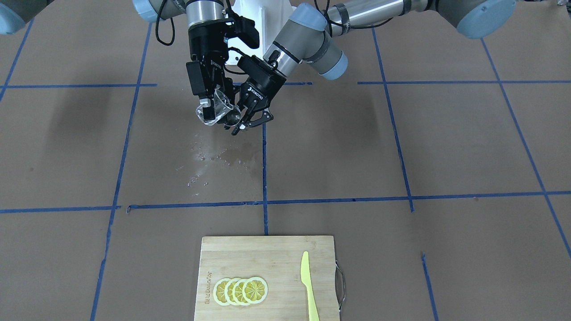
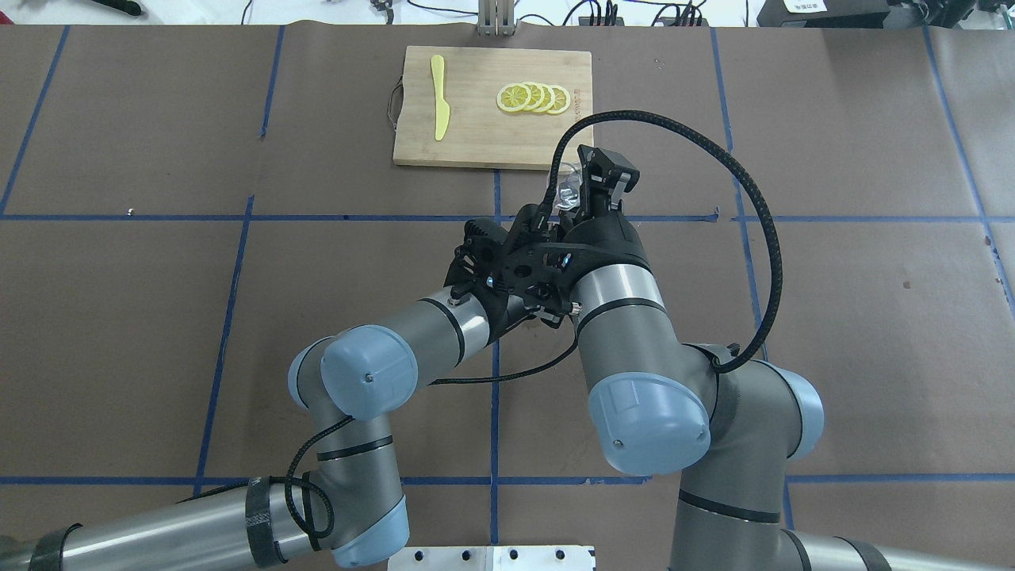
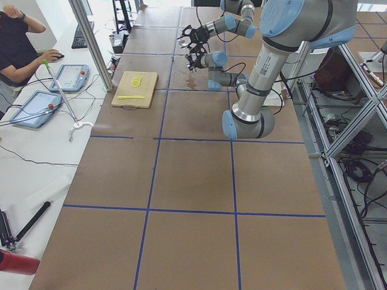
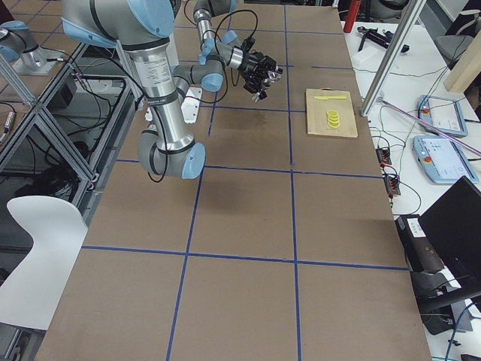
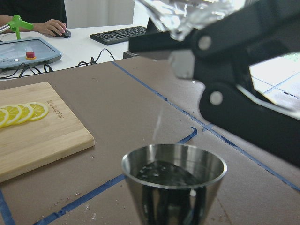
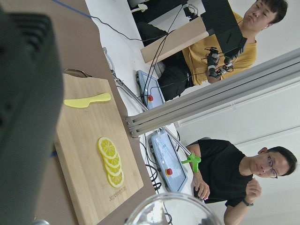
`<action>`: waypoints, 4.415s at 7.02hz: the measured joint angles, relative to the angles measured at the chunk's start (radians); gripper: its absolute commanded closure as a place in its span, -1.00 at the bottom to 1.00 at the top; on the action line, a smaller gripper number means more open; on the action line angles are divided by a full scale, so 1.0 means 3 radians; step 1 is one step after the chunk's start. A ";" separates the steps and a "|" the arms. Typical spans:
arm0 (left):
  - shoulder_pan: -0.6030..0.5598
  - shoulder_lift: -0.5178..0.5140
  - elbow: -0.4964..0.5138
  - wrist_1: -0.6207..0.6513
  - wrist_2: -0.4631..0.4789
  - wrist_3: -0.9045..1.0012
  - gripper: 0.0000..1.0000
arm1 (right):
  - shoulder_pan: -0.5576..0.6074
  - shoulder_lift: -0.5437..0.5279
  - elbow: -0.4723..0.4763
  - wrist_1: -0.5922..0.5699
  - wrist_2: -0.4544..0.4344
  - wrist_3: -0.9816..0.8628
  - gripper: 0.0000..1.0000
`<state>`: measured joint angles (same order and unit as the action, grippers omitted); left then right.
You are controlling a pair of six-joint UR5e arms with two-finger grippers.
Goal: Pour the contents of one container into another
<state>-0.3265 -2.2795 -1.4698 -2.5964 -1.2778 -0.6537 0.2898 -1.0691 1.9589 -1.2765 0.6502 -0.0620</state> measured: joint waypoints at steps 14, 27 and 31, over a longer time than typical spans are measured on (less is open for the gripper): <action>-0.0333 0.0234 -0.0184 -0.0217 -0.0098 -0.0196 1.00 | 0.0244 -0.0512 0.0485 -0.0003 0.0002 0.2708 1.00; -0.0372 0.2538 -0.1034 -0.0215 0.1761 -0.1867 1.00 | 0.0876 -0.1362 0.0651 -0.0009 0.1384 0.5648 1.00; -0.0196 0.2740 -0.0897 0.0107 0.2094 -0.2465 1.00 | 0.0873 -0.1691 0.0532 0.0005 0.1301 0.5872 1.00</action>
<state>-0.3852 -1.4573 -1.7388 -2.5643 -0.6497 -1.3931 0.5519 -1.5765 2.1184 -1.2748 1.0406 1.6996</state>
